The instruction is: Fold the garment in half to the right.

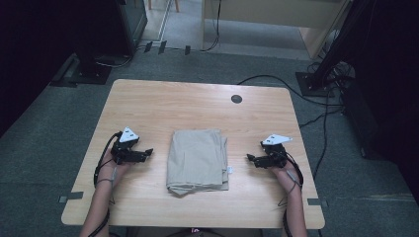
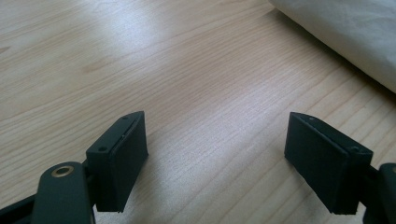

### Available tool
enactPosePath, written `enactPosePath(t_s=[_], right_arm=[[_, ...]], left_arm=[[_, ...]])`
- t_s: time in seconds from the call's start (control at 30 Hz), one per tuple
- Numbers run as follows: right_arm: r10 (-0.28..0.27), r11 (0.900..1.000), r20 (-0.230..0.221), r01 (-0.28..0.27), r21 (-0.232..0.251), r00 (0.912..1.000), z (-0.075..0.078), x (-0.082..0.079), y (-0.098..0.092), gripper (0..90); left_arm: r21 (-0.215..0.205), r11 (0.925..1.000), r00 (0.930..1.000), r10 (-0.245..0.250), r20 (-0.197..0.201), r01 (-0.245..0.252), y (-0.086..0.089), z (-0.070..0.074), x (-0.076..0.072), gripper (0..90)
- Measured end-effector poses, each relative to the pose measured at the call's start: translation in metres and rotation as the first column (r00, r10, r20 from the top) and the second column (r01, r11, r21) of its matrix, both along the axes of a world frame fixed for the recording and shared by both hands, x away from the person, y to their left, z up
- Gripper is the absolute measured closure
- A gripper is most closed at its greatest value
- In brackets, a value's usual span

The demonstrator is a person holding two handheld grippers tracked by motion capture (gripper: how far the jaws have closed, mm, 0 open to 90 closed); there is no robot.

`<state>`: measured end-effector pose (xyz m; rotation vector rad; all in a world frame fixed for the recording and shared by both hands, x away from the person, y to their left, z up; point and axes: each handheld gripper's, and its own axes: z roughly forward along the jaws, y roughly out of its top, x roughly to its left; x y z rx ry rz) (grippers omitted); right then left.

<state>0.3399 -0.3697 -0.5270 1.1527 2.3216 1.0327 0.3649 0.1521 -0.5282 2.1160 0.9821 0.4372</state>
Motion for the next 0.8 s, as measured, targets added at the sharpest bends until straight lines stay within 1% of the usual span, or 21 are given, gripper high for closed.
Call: enactPosePath(t_s=[0.1, 0.43, 0.53, 0.8], right_arm=[[-0.024, 1.000, 0.000, 0.024, 0.001, 0.9997, -0.0001, 0.0027, -0.0002, 16.5], [-0.024, 1.000, -0.001, 0.024, 0.000, 0.9997, 0.0000, 0.0040, 0.0001, 16.4], [-0.043, 0.999, -0.008, 0.043, -0.008, 0.9990, -0.0004, 0.0056, 0.0006, 11.5], [-0.041, 0.999, -0.007, 0.041, -0.008, 0.9991, -0.0004, 0.0056, 0.0007, 11.4]], left_arm=[[0.003, 1.0000, 1.0000, 0.001, 0.000, -0.001, -0.0002, 0.0001, 0.0005, 21.3], [0.002, 1.0000, 1.0000, 0.009, -0.001, -0.009, -0.0017, 0.0001, 0.0010, 21.2], [0.004, 1.0000, 1.0000, 0.009, -0.001, -0.009, -0.0020, 0.0001, 0.0009, 20.6], [0.002, 1.0000, 1.0000, 0.007, -0.001, -0.007, -0.0023, 0.0000, 0.0008, 20.6]])
